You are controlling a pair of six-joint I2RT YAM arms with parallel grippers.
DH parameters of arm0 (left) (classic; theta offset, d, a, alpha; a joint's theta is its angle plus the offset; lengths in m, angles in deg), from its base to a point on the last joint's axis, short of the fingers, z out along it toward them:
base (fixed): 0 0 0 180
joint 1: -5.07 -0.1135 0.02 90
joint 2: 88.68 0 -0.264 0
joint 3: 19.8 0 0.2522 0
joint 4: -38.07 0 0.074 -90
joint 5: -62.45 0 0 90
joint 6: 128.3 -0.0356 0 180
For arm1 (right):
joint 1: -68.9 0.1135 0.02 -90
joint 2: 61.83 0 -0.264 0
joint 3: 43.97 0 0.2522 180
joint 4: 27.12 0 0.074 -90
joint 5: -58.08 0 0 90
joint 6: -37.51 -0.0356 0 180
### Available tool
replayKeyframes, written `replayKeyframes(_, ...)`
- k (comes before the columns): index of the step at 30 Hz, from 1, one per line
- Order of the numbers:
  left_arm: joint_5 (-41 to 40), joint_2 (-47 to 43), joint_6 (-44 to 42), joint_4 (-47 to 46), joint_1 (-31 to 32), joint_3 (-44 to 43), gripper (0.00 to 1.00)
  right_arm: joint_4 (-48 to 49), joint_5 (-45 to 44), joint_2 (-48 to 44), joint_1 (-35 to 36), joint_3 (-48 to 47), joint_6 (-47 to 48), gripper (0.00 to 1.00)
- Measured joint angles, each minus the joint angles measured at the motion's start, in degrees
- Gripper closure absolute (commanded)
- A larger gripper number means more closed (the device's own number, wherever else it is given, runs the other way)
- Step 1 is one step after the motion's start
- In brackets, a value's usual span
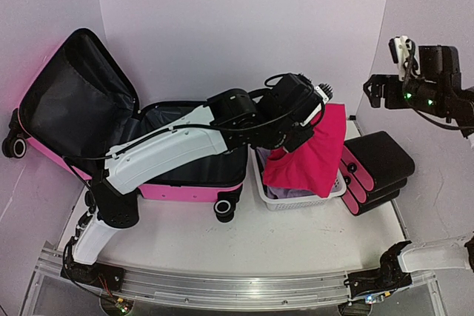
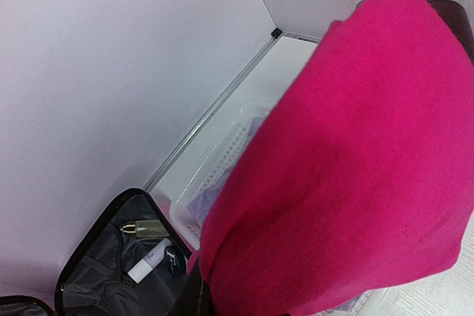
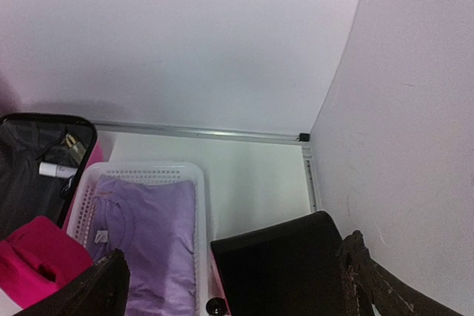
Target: Open, take out, and arrange the luggage
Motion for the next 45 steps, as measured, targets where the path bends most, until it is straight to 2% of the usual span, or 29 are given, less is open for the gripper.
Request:
replayKeyframes(6,0.2,0.0,1.0,-0.7,0.0,2.3,1.00,-0.6,13.8,3.2,-0.8,0.4,2.7,0.02)
replayKeyframes(8,0.1,0.0,0.9,-0.8,0.0,2.5,1.00,-0.9,20.9,4.9,-3.6,0.2,2.6,0.02)
replayKeyframes(12,0.1,0.0,0.2,-0.9,-0.4,3.1,1.00,-1.2,42.2,10.4,-16.2,-3.0,-2.6,0.02)
replayKeyframes(15,0.3,-0.1,-0.1,-0.9,-1.0,5.0,1.00,0.3,56.5,13.7,-22.9,-3.5,-8.0,0.02)
replayKeyframes(22,2.3,-0.2,-0.2,-0.9,-2.8,6.7,1.00,10.1,81.1,14.6,-26.3,5.0,-16.5,0.02)
replayKeyframes(29,3.7,-0.7,-0.5,-0.9,-3.1,6.7,1.00,12.0,87.6,14.7,-24.4,13.7,-15.5,0.02)
replayKeyframes(34,4.2,-1.0,-0.3,-0.4,-3.1,6.7,1.00,12.7,87.5,16.2,-18.0,14.1,-14.0,0.02)
replayKeyframes(41,4.7,-1.3,-1.1,-0.9,-3.3,6.7,1.00,13.3,87.3,18.8,-13.6,14.5,-11.5,0.09)
replayKeyframes(42,4.7,-1.3,-1.3,-0.9,-3.3,6.7,1.00,13.3,87.3,19.0,-13.2,14.8,-11.1,0.12)
replayKeyframes(45,4.7,-1.3,-1.6,-0.9,-3.3,6.7,1.00,13.5,87.2,19.5,-12.7,15.0,-10.1,0.29)
